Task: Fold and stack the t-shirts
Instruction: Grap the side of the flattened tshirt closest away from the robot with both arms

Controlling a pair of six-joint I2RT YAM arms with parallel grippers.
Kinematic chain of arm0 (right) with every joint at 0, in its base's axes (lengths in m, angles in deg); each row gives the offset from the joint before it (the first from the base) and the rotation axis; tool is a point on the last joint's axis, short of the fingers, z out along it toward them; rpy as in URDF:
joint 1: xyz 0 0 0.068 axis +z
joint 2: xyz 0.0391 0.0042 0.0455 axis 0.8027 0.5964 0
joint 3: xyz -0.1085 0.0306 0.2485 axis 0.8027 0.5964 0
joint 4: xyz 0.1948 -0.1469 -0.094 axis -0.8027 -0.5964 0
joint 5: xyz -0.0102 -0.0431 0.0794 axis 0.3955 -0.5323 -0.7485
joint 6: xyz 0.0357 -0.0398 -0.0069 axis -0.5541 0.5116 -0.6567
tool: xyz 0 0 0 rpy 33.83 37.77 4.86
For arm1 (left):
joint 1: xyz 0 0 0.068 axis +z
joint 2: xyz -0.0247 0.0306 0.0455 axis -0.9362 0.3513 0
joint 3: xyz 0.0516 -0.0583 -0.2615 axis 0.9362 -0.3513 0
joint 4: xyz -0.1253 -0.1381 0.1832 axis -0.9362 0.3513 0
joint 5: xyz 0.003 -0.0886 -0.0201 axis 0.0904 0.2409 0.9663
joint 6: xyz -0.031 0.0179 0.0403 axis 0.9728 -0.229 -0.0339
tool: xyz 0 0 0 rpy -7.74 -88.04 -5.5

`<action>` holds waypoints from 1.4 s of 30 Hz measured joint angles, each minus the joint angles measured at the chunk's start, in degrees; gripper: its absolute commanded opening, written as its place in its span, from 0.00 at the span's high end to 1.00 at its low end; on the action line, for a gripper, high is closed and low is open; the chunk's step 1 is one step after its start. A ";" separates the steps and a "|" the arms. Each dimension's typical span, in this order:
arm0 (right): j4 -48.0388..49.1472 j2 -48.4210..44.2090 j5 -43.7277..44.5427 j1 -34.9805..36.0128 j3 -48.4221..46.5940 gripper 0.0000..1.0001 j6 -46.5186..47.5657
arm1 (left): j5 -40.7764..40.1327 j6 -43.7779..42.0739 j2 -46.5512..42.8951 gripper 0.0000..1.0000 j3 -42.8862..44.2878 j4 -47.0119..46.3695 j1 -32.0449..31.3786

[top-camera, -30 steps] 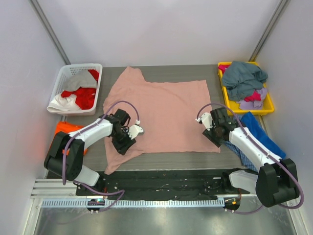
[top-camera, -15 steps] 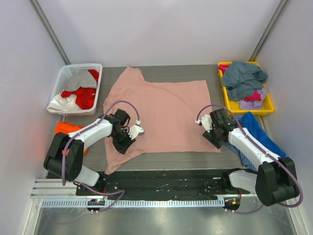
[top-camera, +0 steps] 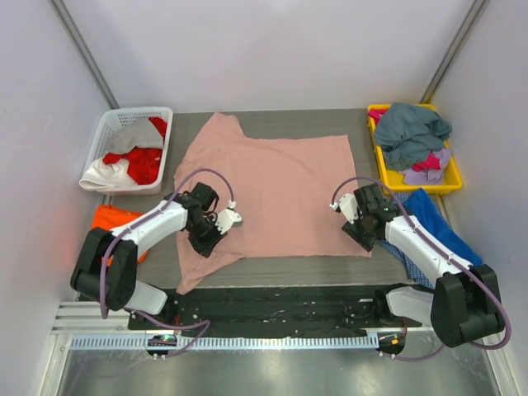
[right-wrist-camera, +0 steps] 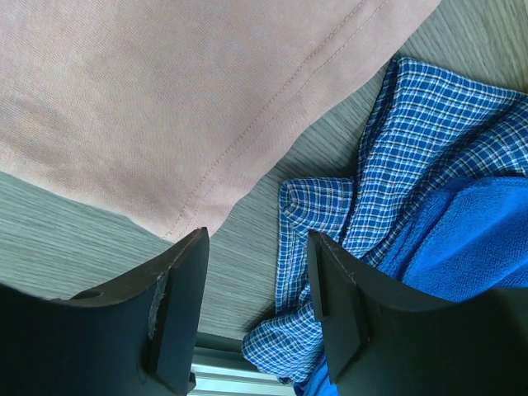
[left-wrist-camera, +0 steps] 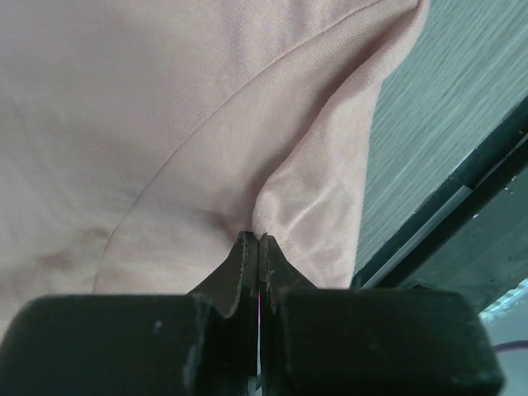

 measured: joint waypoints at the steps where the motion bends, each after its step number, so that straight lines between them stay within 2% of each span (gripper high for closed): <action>1: 0.07 0.00 0.00 0.00 0.07 0.42 0.00 | -0.17 0.26 -0.96 1.00 0.22 0.44 0.00; 11: 0.44 -0.02 0.02 0.00 0.17 0.42 0.00 | -0.33 1.68 -11.69 1.00 4.24 4.59 -0.02; 27: -3.37 -2.21 -5.16 0.24 0.59 0.43 2.16 | -2.12 2.27 -11.89 1.00 4.28 6.01 -0.11; 42: -4.15 1.42 -6.14 0.50 3.39 0.47 6.51 | -3.37 2.16 -9.86 1.00 4.28 5.70 -0.11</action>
